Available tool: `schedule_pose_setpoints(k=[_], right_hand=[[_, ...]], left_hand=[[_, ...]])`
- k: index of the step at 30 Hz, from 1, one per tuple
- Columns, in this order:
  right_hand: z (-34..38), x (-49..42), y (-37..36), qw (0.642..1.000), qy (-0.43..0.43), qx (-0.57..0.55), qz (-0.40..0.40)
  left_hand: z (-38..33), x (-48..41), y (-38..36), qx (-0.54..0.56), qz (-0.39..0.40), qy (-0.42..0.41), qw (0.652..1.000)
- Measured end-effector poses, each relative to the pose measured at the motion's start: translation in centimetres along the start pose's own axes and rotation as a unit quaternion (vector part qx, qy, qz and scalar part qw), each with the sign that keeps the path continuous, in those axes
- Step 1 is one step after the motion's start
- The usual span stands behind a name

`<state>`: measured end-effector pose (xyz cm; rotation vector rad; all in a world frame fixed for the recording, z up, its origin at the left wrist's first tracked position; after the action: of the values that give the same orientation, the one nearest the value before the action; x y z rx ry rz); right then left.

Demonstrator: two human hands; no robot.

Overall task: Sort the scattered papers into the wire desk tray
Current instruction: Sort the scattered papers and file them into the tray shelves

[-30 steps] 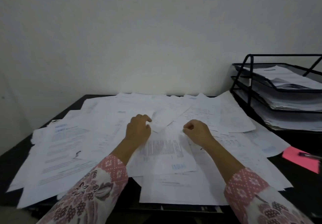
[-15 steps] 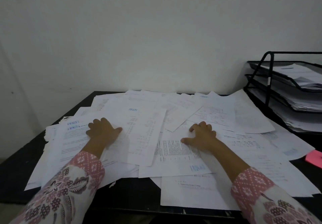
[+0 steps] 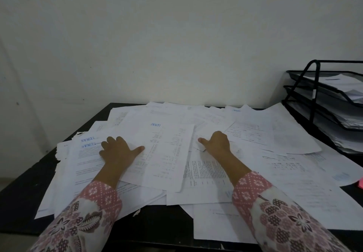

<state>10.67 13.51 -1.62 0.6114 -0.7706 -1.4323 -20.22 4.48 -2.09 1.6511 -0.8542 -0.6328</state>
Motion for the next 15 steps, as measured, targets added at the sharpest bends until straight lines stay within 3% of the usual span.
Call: schedule_pose_setpoints(k=[8, 13, 15], right_hand=[[0.1, -1.8, -0.2, 0.993, -0.092, -0.078, 0.006], [-2.0, -2.2, 3.8, 0.97, -0.091, -0.217, -0.061], [-3.5, -2.1, 5.5, 0.938, -0.099, -0.321, -0.083]], left_hand=[[0.2, 0.1, -0.3, 0.024, -0.021, -0.017, 0.999], [0.4, -0.1, -0.4, 0.043, -0.026, -0.028, 0.998], [0.2, -0.2, -0.3, 0.053, -0.022, -0.03, 0.998]])
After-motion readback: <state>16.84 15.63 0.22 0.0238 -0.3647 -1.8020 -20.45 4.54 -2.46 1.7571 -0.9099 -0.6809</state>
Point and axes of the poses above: each hand's wrist, its own x-axis away from the middle knuckle, its own y-axis out of the back of the hand, z = x × y, the point moved 7 cm from there along -x, towards the middle knuckle, and after that the axes turned 9 degrees about z, right-handed, at the moved point
